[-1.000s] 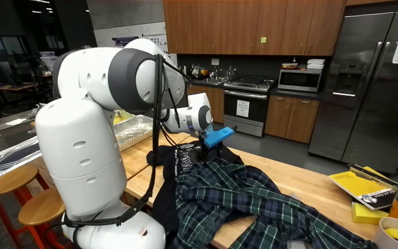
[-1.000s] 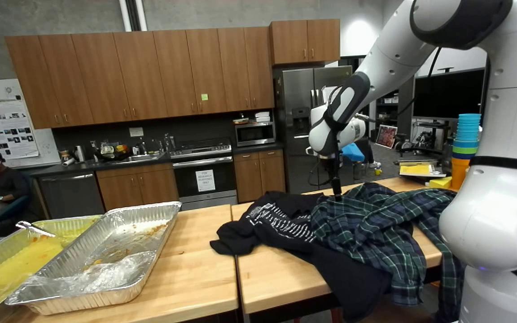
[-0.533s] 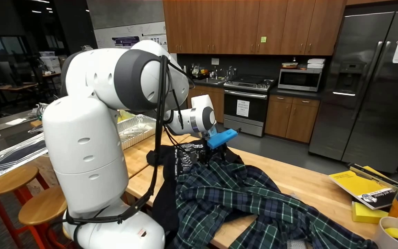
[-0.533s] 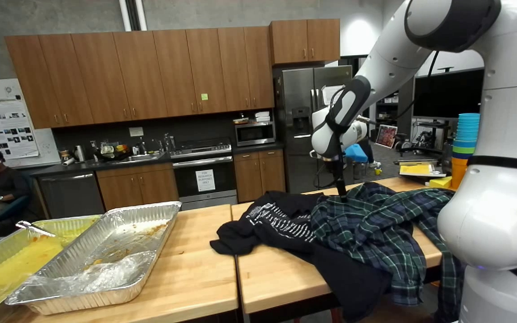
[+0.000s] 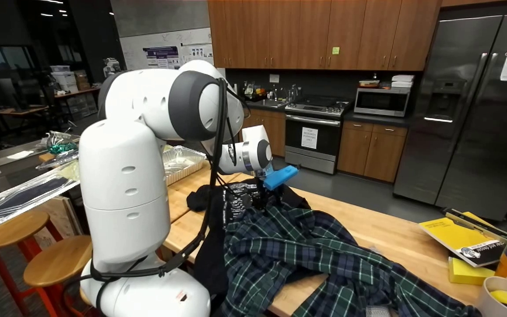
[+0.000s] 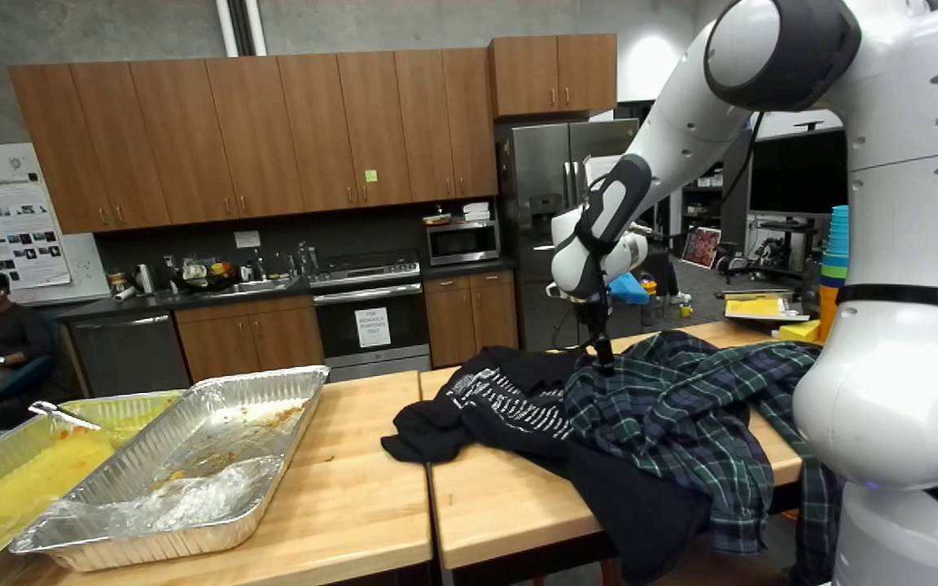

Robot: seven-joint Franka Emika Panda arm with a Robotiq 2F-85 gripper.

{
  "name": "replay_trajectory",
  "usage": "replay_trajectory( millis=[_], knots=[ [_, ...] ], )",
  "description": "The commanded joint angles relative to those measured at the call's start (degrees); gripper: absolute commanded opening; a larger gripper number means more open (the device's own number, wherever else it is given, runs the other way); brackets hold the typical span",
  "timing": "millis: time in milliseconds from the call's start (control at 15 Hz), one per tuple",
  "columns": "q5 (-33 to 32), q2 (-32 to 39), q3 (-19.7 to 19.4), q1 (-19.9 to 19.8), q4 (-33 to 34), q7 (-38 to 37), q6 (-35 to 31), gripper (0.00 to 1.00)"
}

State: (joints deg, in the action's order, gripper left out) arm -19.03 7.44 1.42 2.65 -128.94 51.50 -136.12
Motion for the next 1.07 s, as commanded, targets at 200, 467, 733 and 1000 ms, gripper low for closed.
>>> replay_trajectory(
  millis=[200,467,733,1000],
  knots=[
    [0.68,0.85,0.61,-1.03,2.34,2.84,-0.35,0.24],
    [1.48,0.99,0.50,-1.51,2.92,3.22,-0.13,0.00],
    [2.60,0.68,0.23,-2.16,3.31,2.76,0.20,0.00],
    [4.13,-4.78,-1.13,-3.94,2.15,0.20,-0.77,0.00]
  ],
)
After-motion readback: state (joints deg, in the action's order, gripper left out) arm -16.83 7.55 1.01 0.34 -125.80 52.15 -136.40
